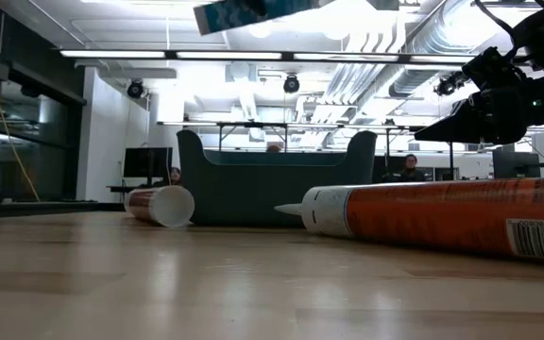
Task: Pick & place silicon tubes, Sealant and Lysol wipes
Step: Put the left blue sealant into the orange bin
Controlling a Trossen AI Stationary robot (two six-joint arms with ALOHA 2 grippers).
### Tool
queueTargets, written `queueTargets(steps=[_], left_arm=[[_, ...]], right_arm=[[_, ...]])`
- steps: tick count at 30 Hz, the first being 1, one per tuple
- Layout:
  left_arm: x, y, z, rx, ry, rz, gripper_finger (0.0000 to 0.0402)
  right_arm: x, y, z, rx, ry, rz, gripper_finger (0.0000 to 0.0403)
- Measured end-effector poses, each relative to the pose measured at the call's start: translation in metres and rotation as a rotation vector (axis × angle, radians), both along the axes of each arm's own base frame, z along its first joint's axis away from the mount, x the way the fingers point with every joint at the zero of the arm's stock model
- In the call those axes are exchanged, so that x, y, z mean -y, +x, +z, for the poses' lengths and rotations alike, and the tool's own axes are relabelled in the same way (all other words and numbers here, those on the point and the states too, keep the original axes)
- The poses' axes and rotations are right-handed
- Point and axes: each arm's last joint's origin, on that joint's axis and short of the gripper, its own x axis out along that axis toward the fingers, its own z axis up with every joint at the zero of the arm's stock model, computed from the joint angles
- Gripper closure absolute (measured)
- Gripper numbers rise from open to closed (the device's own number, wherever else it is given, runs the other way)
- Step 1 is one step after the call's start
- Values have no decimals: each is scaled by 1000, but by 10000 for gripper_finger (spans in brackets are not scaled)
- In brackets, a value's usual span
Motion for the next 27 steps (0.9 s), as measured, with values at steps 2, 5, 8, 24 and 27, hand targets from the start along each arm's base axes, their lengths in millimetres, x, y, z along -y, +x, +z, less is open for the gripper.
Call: queueTargets(steps=[2, 5, 8, 24, 27], left_arm=[[-17, -5, 0, -14, -1, -26, 209], [-42, -15, 0, -19, -9, -39, 209], [-63, -25, -1, -27, -11, -46, 209], [-125, -62, 1, -60, 109, -104, 209], [-141, -60, -8, -79, 102, -107, 209]], right_arm=[[0, 0, 0, 0, 0, 0, 402], [0, 0, 0, 0, 0, 0, 402], [0, 0, 0, 0, 0, 0, 402], [0, 0, 0, 0, 0, 0, 402], [0, 0, 0, 0, 0, 0, 402]])
